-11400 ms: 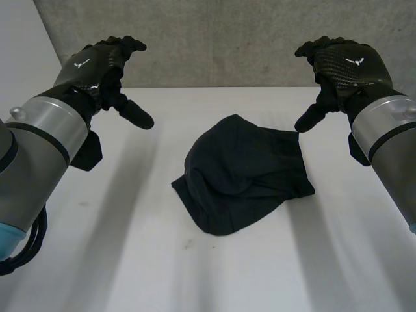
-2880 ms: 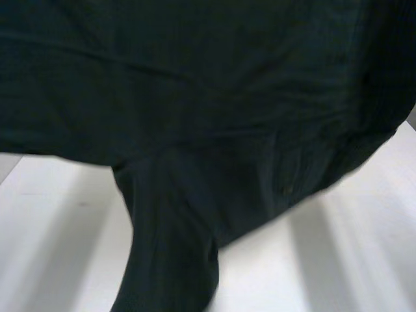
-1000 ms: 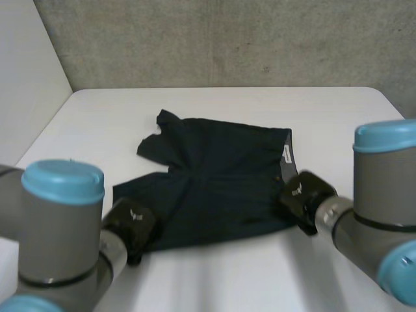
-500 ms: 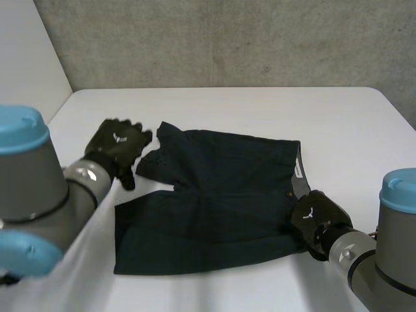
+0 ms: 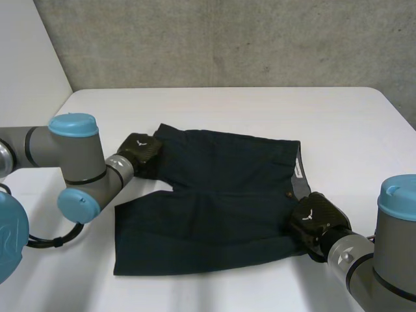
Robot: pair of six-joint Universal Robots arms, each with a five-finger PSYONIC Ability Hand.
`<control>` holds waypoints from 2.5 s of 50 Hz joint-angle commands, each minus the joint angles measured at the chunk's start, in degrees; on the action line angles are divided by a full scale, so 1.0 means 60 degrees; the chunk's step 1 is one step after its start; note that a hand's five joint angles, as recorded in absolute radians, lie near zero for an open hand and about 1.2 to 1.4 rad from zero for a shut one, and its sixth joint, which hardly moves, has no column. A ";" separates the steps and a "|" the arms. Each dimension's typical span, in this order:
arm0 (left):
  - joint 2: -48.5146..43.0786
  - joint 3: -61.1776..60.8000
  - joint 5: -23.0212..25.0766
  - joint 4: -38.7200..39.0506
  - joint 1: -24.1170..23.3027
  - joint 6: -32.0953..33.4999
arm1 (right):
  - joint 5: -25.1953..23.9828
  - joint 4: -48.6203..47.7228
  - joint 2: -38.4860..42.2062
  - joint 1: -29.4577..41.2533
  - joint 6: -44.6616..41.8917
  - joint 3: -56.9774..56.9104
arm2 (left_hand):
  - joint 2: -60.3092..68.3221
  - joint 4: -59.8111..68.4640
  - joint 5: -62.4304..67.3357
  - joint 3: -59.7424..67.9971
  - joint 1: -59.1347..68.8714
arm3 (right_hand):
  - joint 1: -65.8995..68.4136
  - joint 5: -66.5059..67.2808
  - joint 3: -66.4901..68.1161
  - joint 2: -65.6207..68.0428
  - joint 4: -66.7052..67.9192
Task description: Fold the shorts.
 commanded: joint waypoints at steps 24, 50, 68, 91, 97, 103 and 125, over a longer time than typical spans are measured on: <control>0.2652 -0.2215 -0.2514 -0.0391 -0.1074 0.0940 | -0.0043 -0.0249 -0.0044 -0.0158 0.0615 0.0038 | -0.6266 -0.6168 -0.6091 -0.6132 -0.6404 | 0.3886 0.2369 0.1935 0.1977 0.1944; 0.4354 -0.5176 -0.2045 -0.3204 -0.2261 -0.0835 | -0.0248 -0.0586 -0.0454 -0.0187 0.0615 0.0200 | 0.1320 0.1418 0.1495 0.1454 0.1182 | 0.3886 0.2369 0.1935 0.1977 0.1944; 0.7810 -0.6830 -0.2998 -0.4462 -0.3535 0.0219 | -0.0818 0.3937 -0.2813 -0.0758 -0.1273 0.0317 | 0.3263 0.3361 0.3438 0.3397 0.3125 | 0.3886 0.2369 0.1935 0.1977 0.1944; 0.2994 -0.1429 -0.3130 -0.0232 -0.1997 0.1157 | 0.0278 0.2126 0.1653 -0.0730 0.1054 -0.5233 | 0.3263 0.3361 0.3438 0.3397 0.3125 | 0.3886 0.2369 0.1935 0.1977 0.1944; 0.0986 0.0520 -0.3261 0.1013 -0.1821 0.1743 | 0.0572 0.0662 0.3117 -0.0583 0.1084 -0.6434 | 0.3263 0.3361 0.3438 0.3397 0.3125 | 0.3886 0.2369 0.1935 0.1977 0.1944; -0.0610 0.1561 -0.3262 0.2739 -0.1806 0.2094 | 0.0499 -0.1009 0.4686 -0.0539 0.0953 -0.7388 | 0.3263 0.3361 0.3438 0.3397 0.3125 | 0.3886 0.2369 0.1935 0.1977 0.1944; 0.3133 -0.3120 -0.2589 0.3786 -0.2202 -0.0011 | -0.0071 0.0216 0.2007 -0.0685 0.3690 -0.5222 | -0.8404 -0.8306 -0.8229 -0.8269 -0.8542 | -0.7780 -0.9297 -0.9731 -0.9690 -0.9723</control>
